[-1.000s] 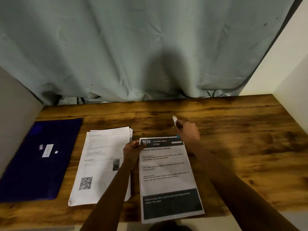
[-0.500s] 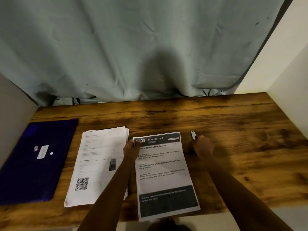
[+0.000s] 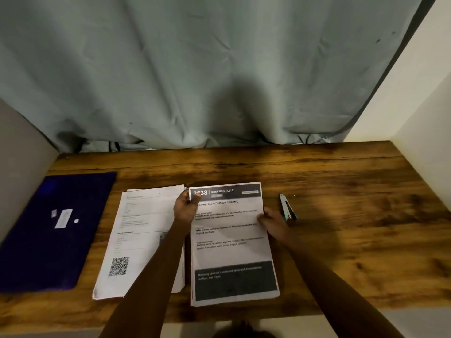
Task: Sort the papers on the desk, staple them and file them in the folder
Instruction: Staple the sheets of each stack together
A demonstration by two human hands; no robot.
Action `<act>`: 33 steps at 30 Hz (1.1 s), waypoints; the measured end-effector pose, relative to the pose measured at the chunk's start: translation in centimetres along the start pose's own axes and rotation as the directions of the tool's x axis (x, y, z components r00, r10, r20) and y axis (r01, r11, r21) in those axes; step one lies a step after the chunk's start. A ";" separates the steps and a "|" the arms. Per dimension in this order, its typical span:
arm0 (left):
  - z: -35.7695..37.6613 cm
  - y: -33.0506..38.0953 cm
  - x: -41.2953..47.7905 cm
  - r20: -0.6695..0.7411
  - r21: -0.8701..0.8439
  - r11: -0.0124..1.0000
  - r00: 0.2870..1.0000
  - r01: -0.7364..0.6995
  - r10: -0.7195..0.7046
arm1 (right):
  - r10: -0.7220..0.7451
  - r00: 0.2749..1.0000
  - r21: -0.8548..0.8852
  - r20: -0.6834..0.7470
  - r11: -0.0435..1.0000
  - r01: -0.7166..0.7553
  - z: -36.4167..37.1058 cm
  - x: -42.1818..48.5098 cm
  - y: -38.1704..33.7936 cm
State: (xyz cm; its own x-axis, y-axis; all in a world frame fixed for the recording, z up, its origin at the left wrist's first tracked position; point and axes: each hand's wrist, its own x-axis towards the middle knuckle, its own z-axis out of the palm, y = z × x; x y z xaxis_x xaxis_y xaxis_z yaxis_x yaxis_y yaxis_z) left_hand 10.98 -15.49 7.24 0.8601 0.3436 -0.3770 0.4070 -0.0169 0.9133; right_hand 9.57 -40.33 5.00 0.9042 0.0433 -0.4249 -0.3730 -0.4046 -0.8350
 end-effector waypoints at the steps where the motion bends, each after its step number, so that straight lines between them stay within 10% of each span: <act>1: -0.2 0.1 0.0 0.010 -0.018 1.000 1.000 0.003 -0.003 | 0.006 1.000 0.033 -0.026 0.999 -0.005 0.1 0.0 -0.3; 10: -5.1 1.0 -2.7 0.305 0.101 0.994 0.952 -0.037 0.005 | 0.031 0.991 0.119 -0.132 0.993 -0.015 1.7 1.8 -5.8; 20: -15.4 -1.3 -2.4 -0.080 0.252 0.966 0.994 -0.051 0.073 | -0.048 0.993 -0.125 -0.109 0.992 0.034 14.5 0.3 -10.9; 28: -20.0 -3.5 -1.8 -0.075 0.379 0.925 0.996 -0.010 0.042 | -0.154 0.982 -0.353 -0.113 0.930 0.105 21.8 -1.6 -11.1; 33: -21.3 -5.5 -0.7 -0.120 0.629 0.770 0.992 0.109 -0.042 | -0.036 0.965 -0.492 -0.260 0.865 -0.100 23.0 -1.6 -9.2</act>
State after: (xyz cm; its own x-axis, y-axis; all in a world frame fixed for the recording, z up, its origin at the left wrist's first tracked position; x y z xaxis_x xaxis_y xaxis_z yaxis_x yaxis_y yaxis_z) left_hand 1.59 4.33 5.82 0.7992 0.4545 -0.3934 0.6001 -0.5665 0.5648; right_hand 6.79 -15.69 5.33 0.9401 -0.1807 -0.2891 -0.3106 -0.8036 -0.5078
